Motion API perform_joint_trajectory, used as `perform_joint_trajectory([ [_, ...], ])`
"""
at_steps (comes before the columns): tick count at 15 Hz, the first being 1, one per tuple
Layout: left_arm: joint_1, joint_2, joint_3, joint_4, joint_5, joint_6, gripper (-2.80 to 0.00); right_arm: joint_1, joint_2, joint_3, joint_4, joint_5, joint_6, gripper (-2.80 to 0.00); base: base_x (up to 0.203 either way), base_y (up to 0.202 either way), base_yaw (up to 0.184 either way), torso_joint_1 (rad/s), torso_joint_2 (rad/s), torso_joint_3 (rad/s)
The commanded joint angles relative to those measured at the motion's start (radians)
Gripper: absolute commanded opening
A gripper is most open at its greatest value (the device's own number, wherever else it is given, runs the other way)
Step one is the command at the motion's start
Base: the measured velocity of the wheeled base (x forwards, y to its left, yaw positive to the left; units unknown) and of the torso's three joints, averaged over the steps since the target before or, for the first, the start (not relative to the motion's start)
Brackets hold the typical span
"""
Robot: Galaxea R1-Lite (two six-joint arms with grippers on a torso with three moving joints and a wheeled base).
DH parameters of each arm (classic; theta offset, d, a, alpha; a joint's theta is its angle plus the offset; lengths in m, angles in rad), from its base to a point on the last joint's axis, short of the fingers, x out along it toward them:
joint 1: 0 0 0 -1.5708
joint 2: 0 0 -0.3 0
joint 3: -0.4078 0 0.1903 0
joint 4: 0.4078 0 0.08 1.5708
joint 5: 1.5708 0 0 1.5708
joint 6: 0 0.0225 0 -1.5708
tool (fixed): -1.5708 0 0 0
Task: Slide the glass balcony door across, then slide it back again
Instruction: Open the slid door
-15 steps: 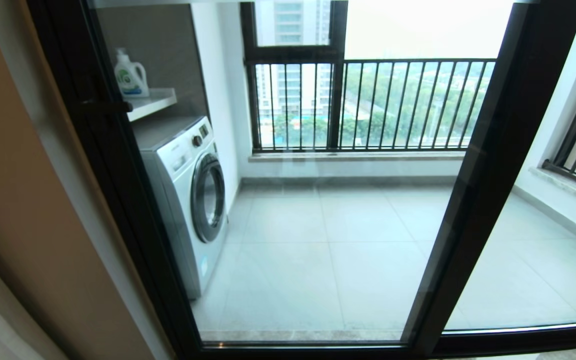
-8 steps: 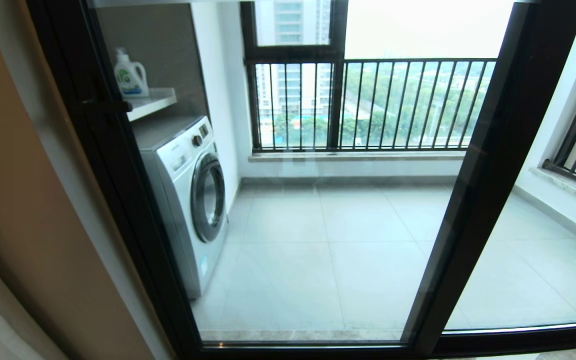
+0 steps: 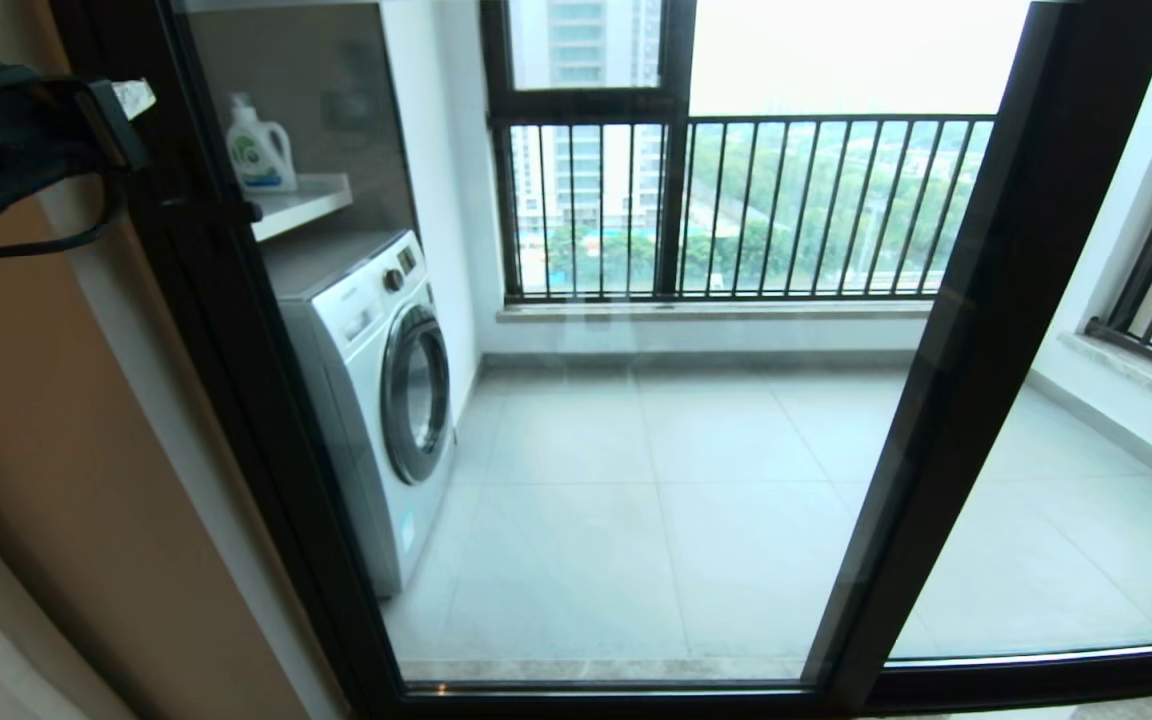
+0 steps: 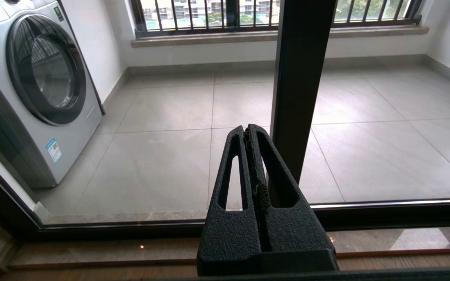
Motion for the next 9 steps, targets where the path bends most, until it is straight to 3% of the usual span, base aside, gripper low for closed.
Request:
perform_joint_trajectory([
  [1, 0.040, 0.158, -0.099, -0.003, 0.002, 0.002, -2.80, 0.000, 0.001, 0.008, 0.000, 0.000, -0.001, -2.80, 0.000, 0.000, 0.000, 0.000, 0.00, 0.000],
  [9, 0.090, 0.328, -0.186, -0.015, 0.006, 0.001, -2.80, 0.000, 0.001, 0.008, 0.000, 0.000, -0.001, -2.80, 0.000, 0.000, 0.000, 0.000, 0.00, 0.000],
])
